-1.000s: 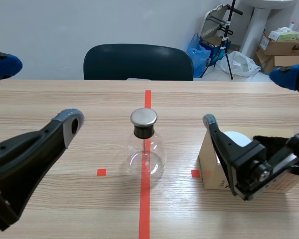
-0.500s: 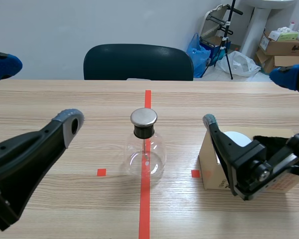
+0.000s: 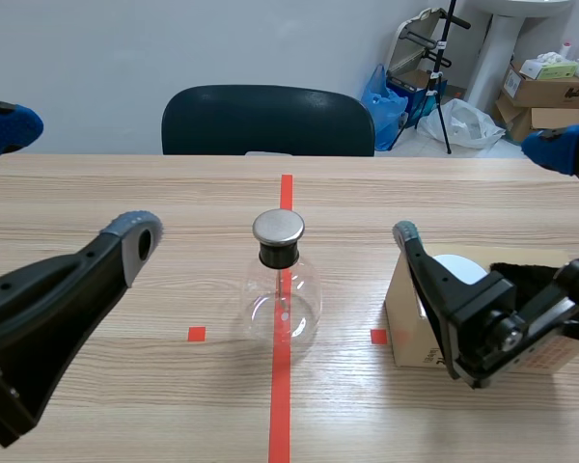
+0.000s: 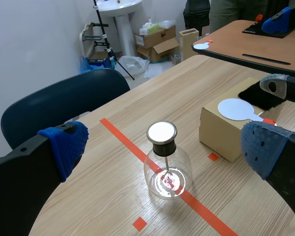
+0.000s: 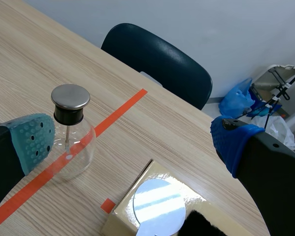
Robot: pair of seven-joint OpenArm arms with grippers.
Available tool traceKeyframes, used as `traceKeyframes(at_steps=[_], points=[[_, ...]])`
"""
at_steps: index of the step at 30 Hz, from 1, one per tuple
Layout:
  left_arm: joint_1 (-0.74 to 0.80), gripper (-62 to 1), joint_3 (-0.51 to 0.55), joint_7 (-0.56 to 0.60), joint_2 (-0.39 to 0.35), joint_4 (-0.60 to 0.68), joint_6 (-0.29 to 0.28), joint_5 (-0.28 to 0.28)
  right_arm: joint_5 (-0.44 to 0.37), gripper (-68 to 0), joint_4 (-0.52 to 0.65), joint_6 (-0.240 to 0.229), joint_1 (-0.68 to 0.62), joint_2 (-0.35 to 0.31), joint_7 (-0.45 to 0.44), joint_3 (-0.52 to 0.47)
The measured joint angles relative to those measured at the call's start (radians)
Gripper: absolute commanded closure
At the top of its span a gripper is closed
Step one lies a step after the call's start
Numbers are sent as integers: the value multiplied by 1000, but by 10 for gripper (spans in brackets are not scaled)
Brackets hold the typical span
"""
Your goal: Do the electroscope experiment
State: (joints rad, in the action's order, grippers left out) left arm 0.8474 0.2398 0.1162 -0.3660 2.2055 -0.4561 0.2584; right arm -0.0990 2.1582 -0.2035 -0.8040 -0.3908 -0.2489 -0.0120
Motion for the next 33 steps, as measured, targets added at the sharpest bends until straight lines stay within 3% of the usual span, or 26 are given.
traceKeyframes(at_steps=[9,17,33], points=[[0,-623,0,0,0,0,0,0,0,-679,0,0,0,0,1,0],[0,-623,0,0,0,0,0,0,0,-679,0,0,0,0,64,0],[0,-623,0,0,0,0,-1,0,0,-679,0,0,0,0,64,0]])
